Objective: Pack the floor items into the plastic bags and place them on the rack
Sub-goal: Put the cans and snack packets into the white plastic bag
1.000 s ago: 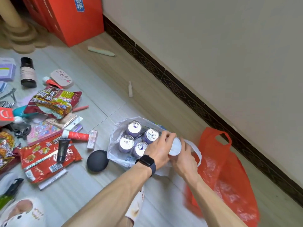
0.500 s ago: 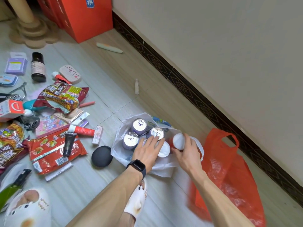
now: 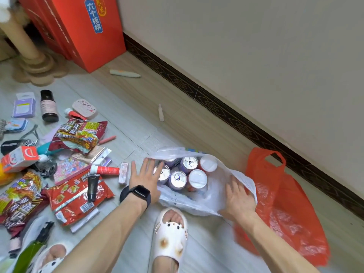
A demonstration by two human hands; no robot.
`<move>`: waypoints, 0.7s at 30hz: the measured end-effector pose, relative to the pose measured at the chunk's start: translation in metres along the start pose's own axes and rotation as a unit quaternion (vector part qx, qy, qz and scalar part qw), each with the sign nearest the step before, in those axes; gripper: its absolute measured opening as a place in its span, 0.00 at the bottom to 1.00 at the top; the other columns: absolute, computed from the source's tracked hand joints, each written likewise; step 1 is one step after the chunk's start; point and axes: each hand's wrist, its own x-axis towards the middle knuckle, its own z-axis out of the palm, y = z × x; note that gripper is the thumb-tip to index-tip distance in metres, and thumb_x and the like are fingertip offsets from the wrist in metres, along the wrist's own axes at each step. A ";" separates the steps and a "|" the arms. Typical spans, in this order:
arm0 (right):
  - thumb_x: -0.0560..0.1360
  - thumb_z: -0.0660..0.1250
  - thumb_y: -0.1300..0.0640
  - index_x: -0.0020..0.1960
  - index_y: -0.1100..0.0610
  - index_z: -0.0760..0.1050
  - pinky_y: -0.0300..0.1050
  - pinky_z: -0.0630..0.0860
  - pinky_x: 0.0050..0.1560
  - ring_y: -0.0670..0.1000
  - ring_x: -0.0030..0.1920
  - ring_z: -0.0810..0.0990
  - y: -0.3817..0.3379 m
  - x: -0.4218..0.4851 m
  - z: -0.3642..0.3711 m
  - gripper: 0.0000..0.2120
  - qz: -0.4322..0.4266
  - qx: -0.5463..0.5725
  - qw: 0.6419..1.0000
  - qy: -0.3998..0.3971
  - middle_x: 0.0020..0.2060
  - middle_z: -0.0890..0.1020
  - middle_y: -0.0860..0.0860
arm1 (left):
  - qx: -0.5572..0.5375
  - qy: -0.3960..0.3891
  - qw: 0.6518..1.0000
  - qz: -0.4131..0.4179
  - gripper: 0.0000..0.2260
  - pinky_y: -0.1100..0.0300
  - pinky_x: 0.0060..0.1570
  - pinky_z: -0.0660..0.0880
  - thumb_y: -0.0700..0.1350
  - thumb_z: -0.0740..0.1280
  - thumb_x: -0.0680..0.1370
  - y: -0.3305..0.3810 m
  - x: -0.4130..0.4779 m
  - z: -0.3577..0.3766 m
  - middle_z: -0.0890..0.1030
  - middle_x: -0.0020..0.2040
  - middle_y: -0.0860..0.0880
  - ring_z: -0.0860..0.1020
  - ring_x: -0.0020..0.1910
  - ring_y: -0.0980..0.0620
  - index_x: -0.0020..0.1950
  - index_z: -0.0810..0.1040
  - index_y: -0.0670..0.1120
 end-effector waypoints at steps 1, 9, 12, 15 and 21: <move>0.67 0.69 0.33 0.80 0.50 0.46 0.51 0.61 0.73 0.49 0.79 0.51 0.006 -0.005 -0.003 0.52 -0.001 0.005 1.000 -0.013 0.80 0.48 0.48 | 0.047 -0.041 0.998 -0.008 0.38 0.30 0.68 0.34 0.61 0.56 0.77 -0.011 0.002 -0.007 0.41 0.80 0.48 0.39 0.78 0.48 0.79 0.39 0.51; 0.66 0.64 0.34 0.80 0.46 0.37 0.65 0.37 0.75 0.50 0.80 0.48 0.032 -0.022 -0.064 0.53 -0.021 -0.101 0.994 0.036 0.80 0.48 0.50 | 0.203 0.081 0.971 0.095 0.26 0.32 0.68 0.31 0.56 0.50 0.78 -0.032 -0.012 -0.088 0.57 0.79 0.44 0.48 0.79 0.49 0.71 0.71 0.48; 0.69 0.66 0.36 0.80 0.45 0.39 0.57 0.58 0.75 0.51 0.79 0.51 0.027 -0.028 -0.065 0.51 -0.011 -0.037 0.998 0.043 0.80 0.50 0.51 | 0.078 0.194 0.977 0.031 0.20 0.39 0.71 0.52 0.56 0.54 0.75 -0.052 -0.014 -0.118 0.77 0.64 0.48 0.69 0.68 0.49 0.58 0.79 0.50; 0.70 0.67 0.40 0.79 0.48 0.53 0.49 0.71 0.64 0.53 0.74 0.65 0.015 -0.036 -0.057 0.42 -0.030 -0.026 0.999 0.013 0.74 0.65 0.51 | 0.058 0.162 0.985 -0.023 0.19 0.37 0.69 0.55 0.51 0.60 0.72 -0.062 -0.019 -0.121 0.73 0.67 0.46 0.67 0.69 0.46 0.62 0.75 0.50; 0.71 0.69 0.48 0.55 0.51 0.77 0.48 0.74 0.43 0.56 0.54 0.76 -0.007 -0.043 -0.055 0.14 -0.133 -0.069 0.969 0.196 0.51 0.80 0.47 | 0.018 0.153 0.968 0.201 0.38 0.39 0.74 0.47 0.43 0.66 0.65 -0.028 -0.012 -0.094 0.52 0.79 0.46 0.49 0.78 0.47 0.74 0.61 0.56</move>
